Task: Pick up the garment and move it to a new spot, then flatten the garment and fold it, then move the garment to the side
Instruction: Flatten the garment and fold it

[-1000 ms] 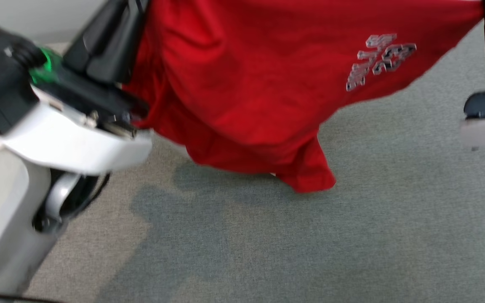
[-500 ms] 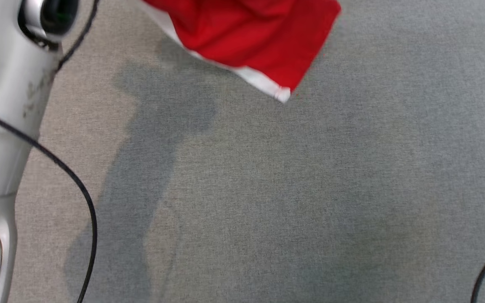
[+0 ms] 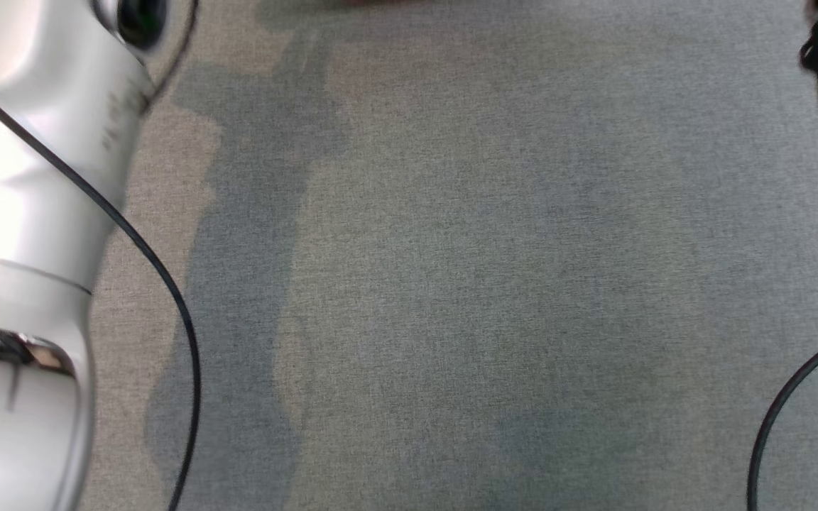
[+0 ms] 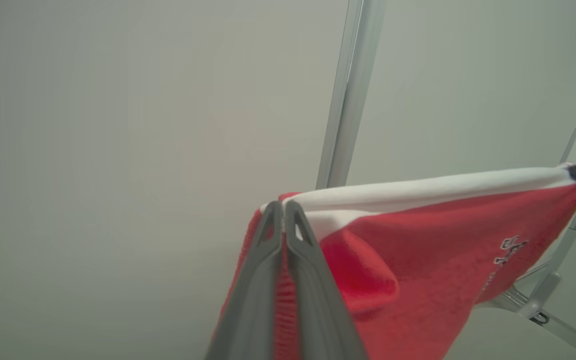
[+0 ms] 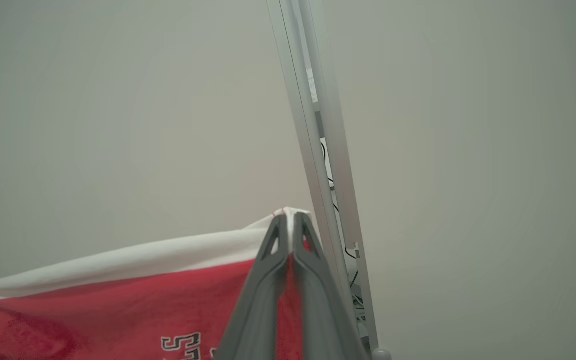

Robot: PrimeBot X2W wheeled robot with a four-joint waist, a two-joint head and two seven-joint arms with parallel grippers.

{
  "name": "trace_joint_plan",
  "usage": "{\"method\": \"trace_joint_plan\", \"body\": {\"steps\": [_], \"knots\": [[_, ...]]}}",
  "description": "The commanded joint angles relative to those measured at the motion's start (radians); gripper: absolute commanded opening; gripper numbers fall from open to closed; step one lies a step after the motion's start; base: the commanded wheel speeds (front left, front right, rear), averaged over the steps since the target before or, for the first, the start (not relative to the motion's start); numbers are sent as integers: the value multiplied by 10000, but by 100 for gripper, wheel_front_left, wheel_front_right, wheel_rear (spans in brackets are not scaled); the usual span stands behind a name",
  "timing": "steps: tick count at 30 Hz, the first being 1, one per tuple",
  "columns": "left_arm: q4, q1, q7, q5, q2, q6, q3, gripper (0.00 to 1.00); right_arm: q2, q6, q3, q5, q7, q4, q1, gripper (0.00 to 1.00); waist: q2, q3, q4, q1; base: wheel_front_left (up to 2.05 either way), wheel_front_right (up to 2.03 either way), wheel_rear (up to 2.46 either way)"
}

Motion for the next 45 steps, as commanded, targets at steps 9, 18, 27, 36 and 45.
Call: {"method": "trace_joint_plan", "body": {"steps": [9, 18, 27, 36, 45], "knots": [[222, 3264, -450, 99, -600, -239, -766, 0, -326, -17, 1325, 1919, -470, -488, 4138, 0, -1, 31, 198, 0, 0, 0, 0], [-2257, 6891, -449, 1172, -380, -38, -987, 0, -1421, -15, 1975, 2953, -983, -2768, 8669, 0, -1, -700, 242, 0, 0, 0, 0], [-5776, 10228, 47, 1370, 1018, 907, -1401, 0, -1614, -15, 1097, 2428, -520, -5088, 12018, 0, -1, -1699, 143, 0, 0, 0, 0], [-9908, 13148, 1439, 1031, 2369, 2647, -1352, 0, -813, -17, -772, 1027, 1281, -8289, 15271, 0, -1, -2310, 208, 0, 0, 0, 0], [-12575, 14586, 2547, 734, 3201, 3853, -1074, 0, -23, -17, -2064, -225, 3607, -11632, 17258, 0, -1, -2280, 298, 0, 0, 0, 0]]}}
